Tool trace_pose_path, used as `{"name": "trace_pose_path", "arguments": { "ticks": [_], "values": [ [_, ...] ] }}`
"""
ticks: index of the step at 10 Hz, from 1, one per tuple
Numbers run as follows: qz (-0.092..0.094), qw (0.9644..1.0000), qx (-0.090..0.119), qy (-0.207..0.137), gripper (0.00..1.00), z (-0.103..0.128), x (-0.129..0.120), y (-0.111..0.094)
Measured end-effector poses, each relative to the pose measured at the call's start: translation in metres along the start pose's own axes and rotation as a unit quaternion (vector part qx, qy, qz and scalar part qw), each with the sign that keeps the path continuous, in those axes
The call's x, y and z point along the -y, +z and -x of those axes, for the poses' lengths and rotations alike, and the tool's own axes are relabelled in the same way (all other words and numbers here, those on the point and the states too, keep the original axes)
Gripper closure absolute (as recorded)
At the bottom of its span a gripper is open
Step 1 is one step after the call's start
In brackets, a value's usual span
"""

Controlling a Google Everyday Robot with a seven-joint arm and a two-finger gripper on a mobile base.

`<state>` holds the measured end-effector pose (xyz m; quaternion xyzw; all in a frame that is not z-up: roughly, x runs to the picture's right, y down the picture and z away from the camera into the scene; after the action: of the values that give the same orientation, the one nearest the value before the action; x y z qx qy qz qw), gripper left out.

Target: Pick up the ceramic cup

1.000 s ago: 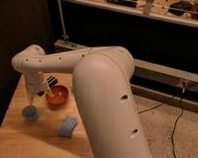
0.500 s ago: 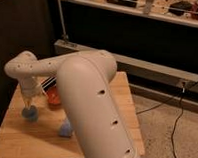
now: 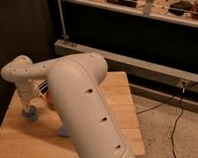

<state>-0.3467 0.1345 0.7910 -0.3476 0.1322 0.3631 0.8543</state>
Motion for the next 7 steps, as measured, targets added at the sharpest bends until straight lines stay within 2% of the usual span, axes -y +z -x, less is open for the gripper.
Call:
{"name": "trace_pose_path", "arguments": {
  "ticks": [4, 7],
  "values": [
    [0.002, 0.9998, -0.007, -0.020, 0.35, 0.001, -0.004, 0.014],
    [-0.005, 0.9992, 0.004, -0.040, 0.35, 0.008, -0.005, 0.027]
  ]
}}
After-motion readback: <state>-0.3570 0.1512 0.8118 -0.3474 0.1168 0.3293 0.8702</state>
